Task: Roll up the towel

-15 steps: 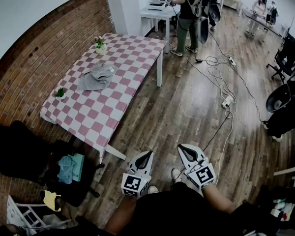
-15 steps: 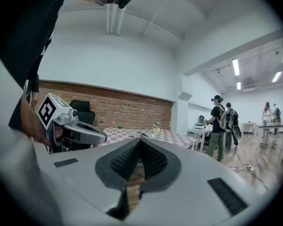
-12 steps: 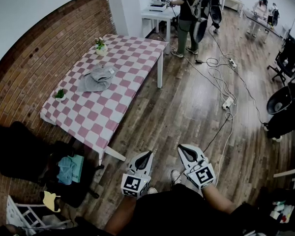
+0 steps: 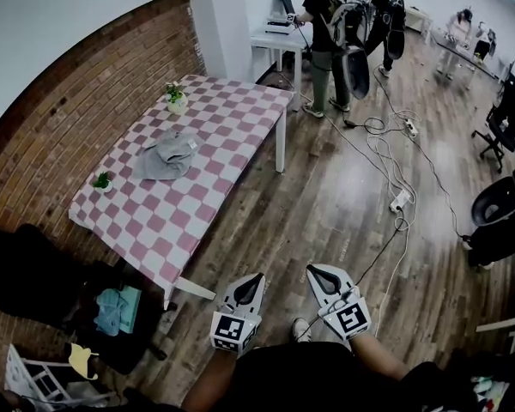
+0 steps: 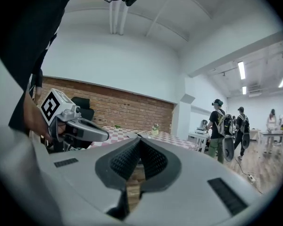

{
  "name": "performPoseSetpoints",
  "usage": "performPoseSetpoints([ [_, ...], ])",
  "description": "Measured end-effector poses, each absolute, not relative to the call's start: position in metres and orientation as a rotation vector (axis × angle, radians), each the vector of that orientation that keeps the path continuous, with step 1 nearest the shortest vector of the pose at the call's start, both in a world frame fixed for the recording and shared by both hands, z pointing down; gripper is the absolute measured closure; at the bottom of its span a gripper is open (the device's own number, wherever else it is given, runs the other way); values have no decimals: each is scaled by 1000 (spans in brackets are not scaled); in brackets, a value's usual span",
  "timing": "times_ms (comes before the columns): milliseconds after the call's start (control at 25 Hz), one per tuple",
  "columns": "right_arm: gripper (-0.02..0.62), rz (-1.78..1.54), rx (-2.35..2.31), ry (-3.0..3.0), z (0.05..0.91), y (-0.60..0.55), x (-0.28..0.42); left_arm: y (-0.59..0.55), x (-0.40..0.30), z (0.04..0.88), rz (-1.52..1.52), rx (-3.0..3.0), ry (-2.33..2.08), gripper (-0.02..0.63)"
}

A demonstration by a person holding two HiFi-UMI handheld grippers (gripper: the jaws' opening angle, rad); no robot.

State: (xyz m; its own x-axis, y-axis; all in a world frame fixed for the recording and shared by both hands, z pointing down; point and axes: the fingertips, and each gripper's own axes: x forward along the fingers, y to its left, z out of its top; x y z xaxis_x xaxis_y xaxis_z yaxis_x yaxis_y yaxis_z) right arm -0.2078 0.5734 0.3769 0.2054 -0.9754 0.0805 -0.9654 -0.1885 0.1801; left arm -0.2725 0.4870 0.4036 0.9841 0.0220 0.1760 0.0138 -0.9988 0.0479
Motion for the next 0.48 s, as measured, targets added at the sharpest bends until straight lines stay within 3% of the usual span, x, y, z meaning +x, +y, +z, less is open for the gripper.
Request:
performPoseSetpoints([
  [360, 596, -153, 2178, -1949, 376, 580, -141, 487, -205, 398, 240, 3107, -122, 609],
  [480, 481, -126, 2177, -2008, 377, 582, -124, 482, -194, 397, 231, 3103, -219, 609],
])
